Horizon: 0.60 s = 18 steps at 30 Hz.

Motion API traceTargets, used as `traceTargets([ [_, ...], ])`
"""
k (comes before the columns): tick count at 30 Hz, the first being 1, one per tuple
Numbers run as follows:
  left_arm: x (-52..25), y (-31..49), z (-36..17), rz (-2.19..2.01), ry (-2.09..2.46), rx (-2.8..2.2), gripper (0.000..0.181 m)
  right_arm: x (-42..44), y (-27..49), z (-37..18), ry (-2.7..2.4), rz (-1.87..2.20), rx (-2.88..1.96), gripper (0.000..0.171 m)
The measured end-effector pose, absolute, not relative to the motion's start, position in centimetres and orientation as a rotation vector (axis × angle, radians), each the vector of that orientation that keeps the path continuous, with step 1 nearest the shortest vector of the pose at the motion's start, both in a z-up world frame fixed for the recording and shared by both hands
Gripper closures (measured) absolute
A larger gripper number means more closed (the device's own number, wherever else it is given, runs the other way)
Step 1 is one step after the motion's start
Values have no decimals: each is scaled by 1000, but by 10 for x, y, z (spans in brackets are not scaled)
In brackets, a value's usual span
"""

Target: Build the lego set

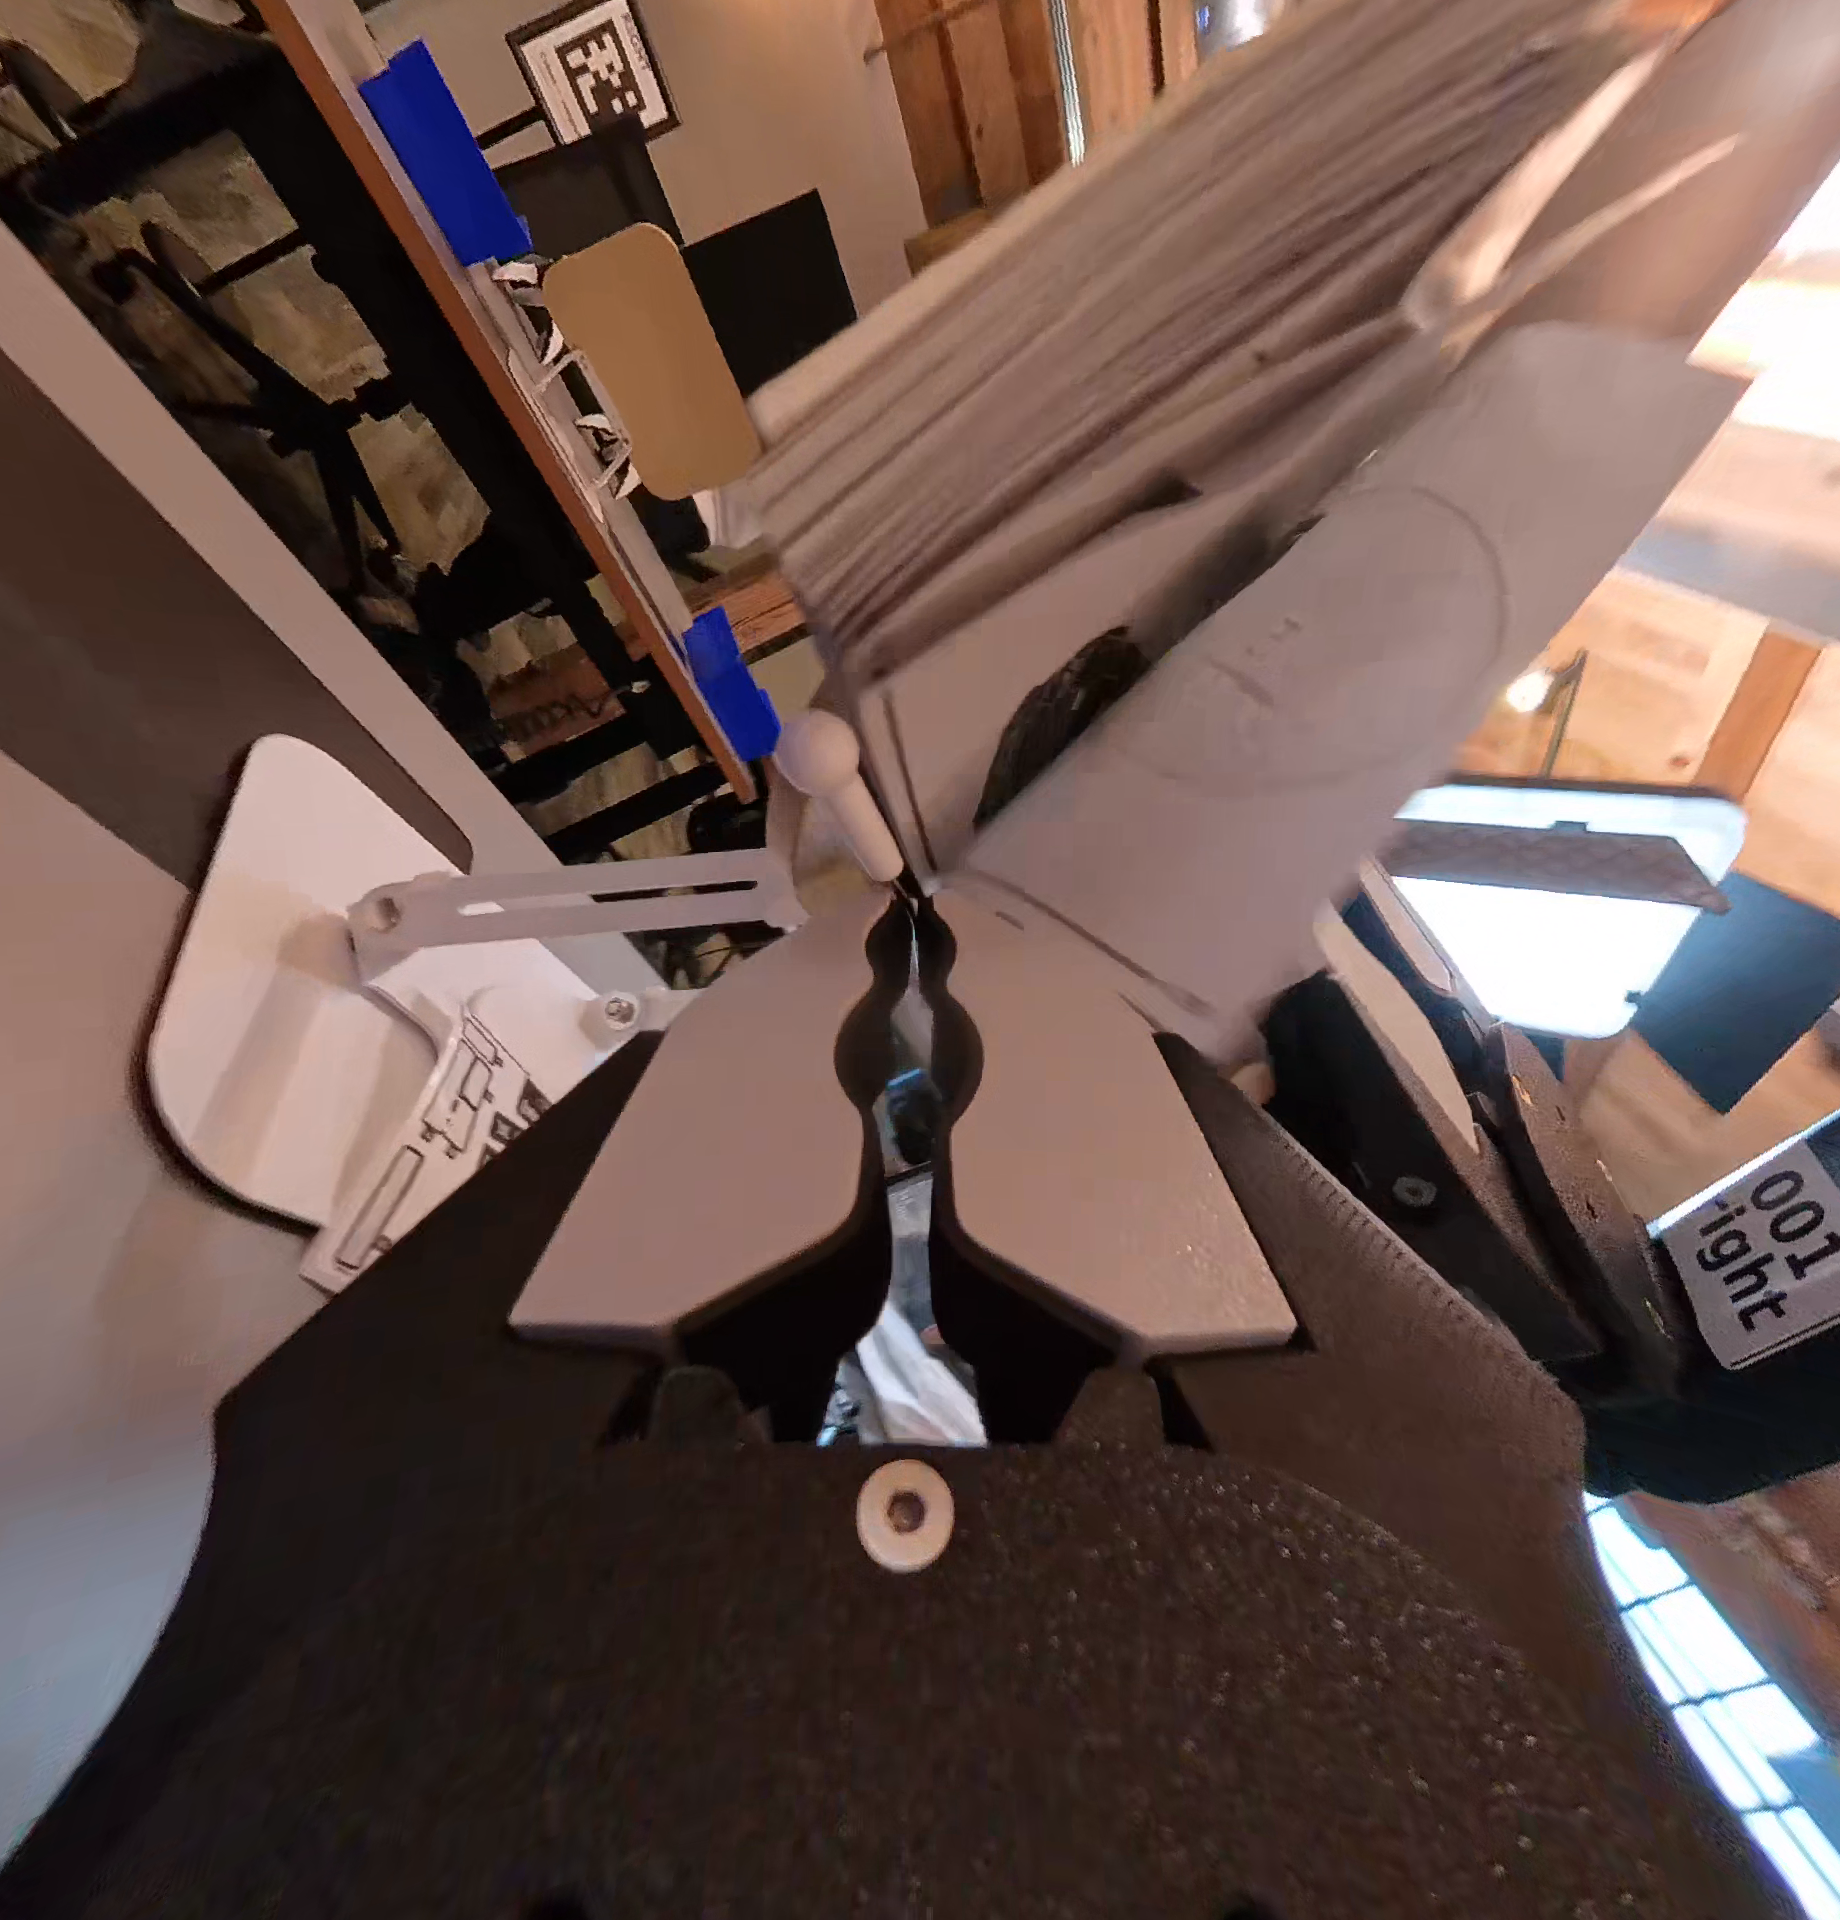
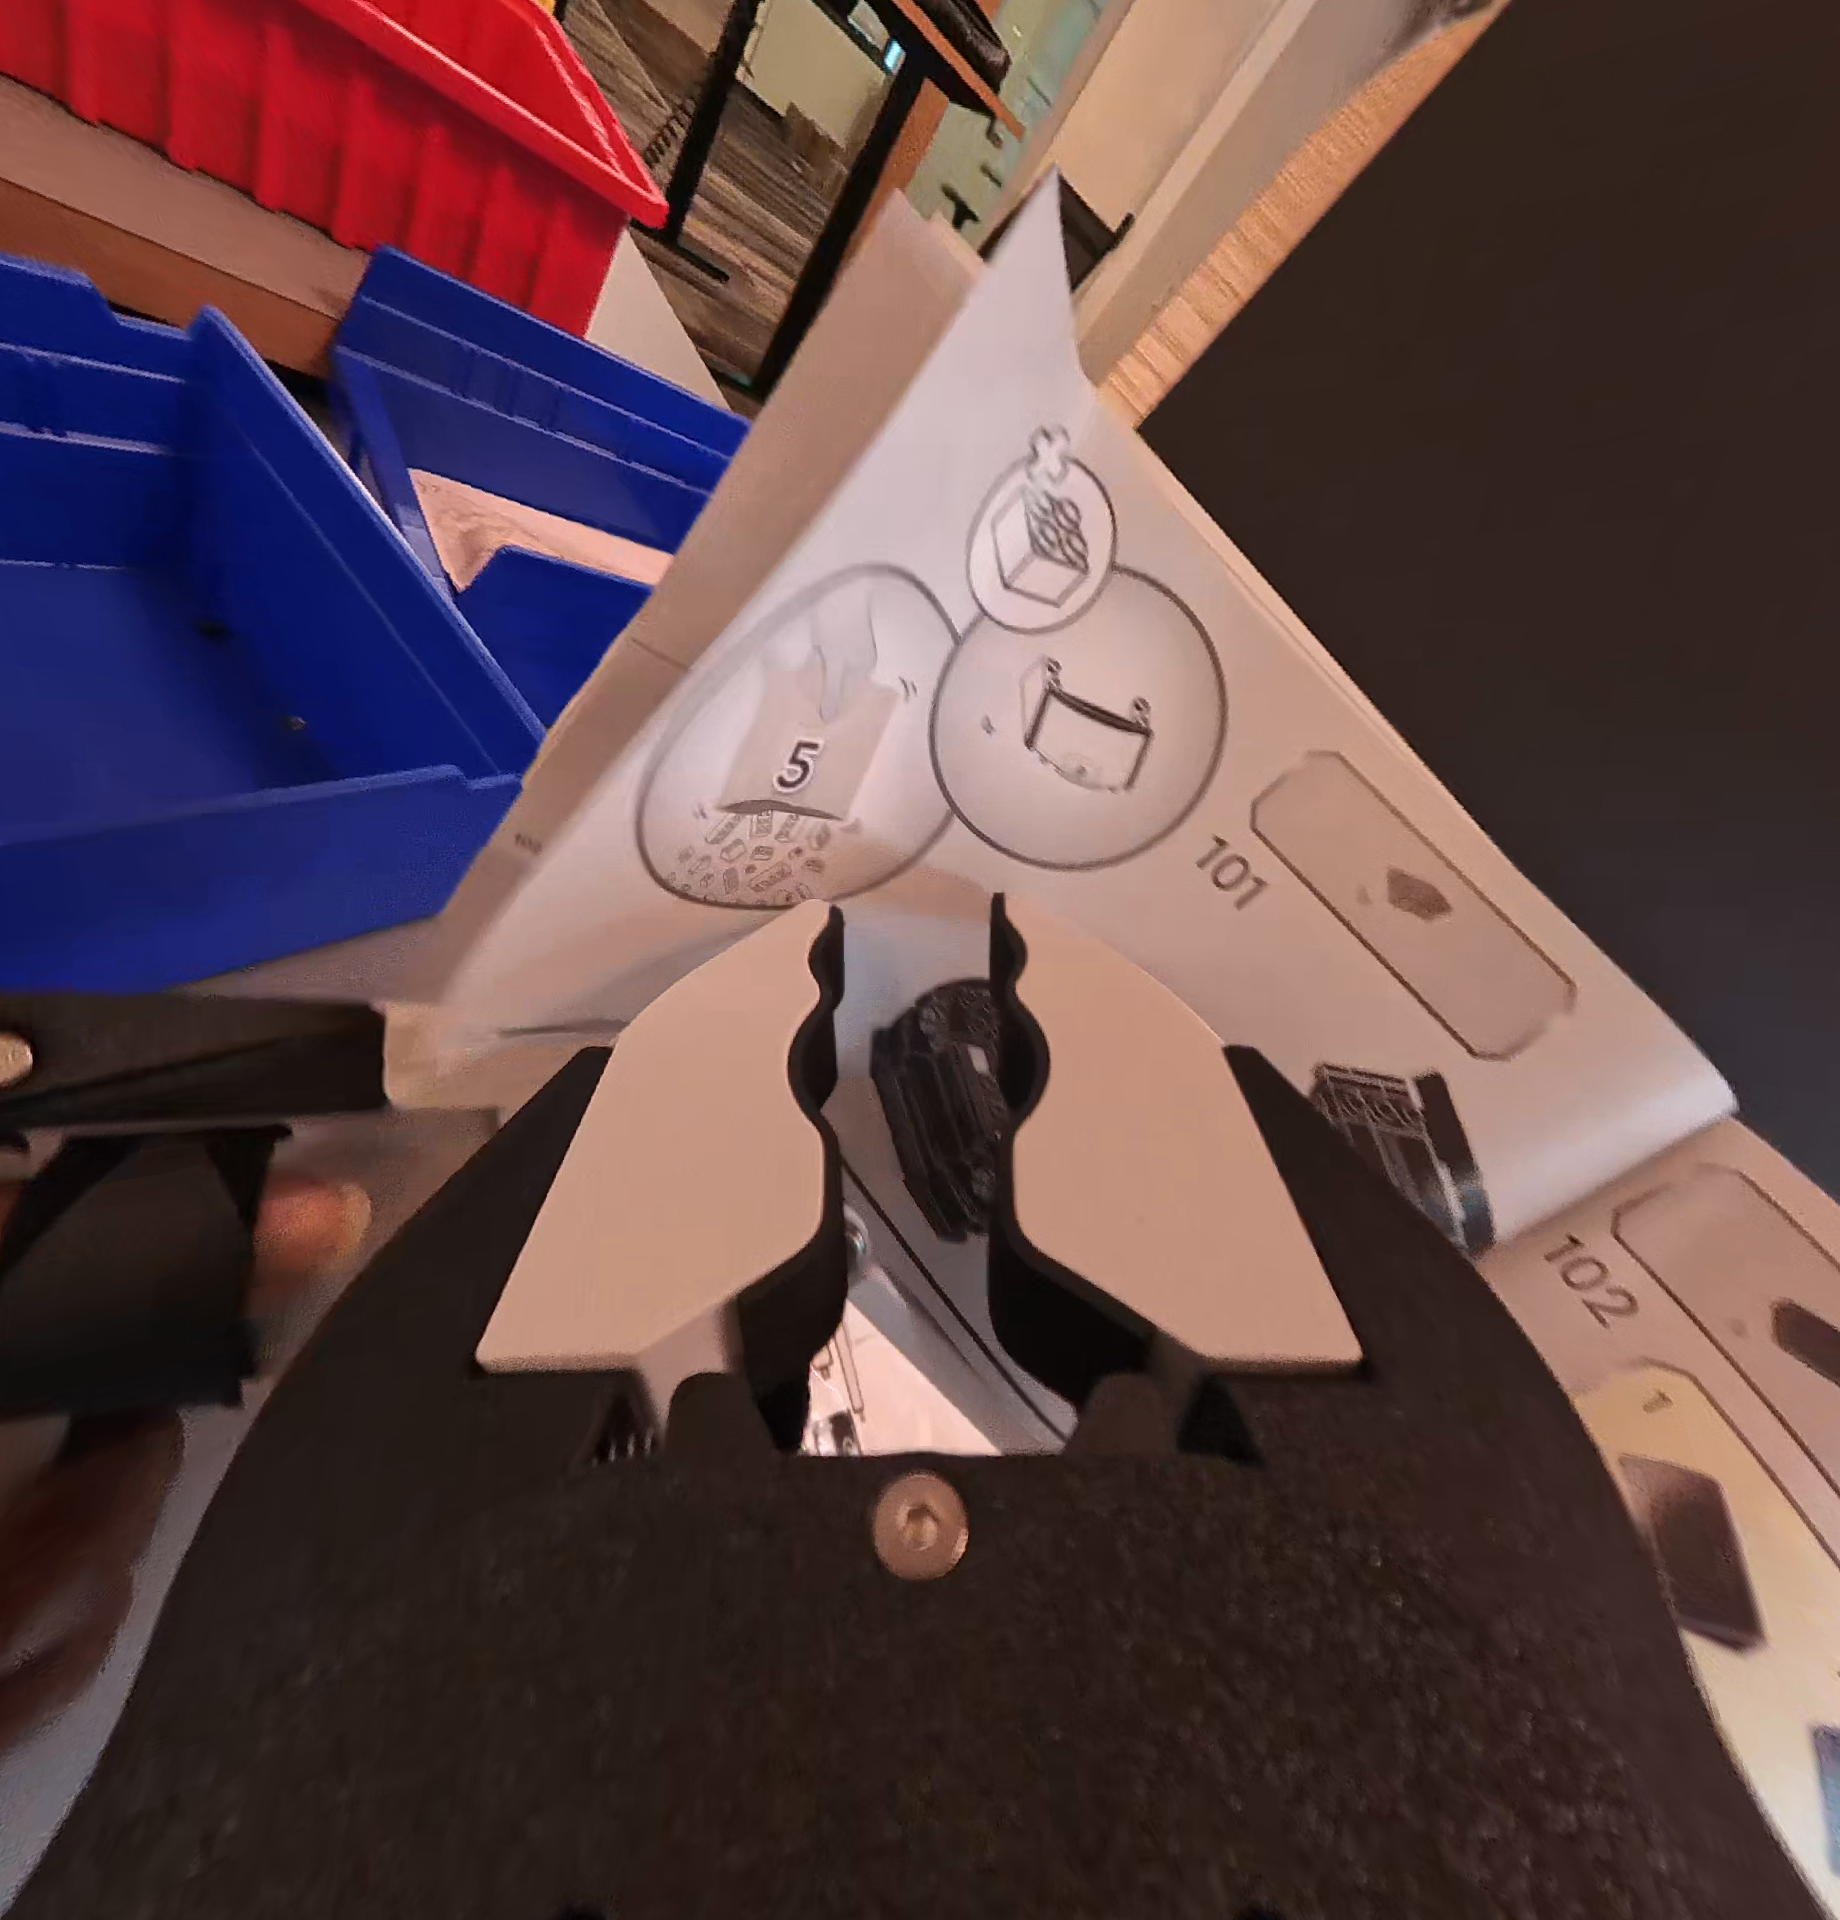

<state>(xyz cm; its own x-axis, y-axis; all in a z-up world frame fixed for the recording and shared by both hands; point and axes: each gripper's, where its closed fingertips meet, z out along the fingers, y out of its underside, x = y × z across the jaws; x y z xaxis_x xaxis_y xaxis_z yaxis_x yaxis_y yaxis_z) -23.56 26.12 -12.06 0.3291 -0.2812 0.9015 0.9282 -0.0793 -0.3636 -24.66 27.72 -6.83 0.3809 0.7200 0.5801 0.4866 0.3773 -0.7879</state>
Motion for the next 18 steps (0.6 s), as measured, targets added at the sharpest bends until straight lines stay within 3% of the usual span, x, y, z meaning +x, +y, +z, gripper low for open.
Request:
traceTargets([
  [8, -232, 256, -125, -1220, -753, -1144, 180, -274, 267, -69, -1306, 181, -1221, 151],
  [18, -230, 258, -105, -805, -491, -1344, 180, -278, 262, -70, -1363, 290, -1318, 156],
])
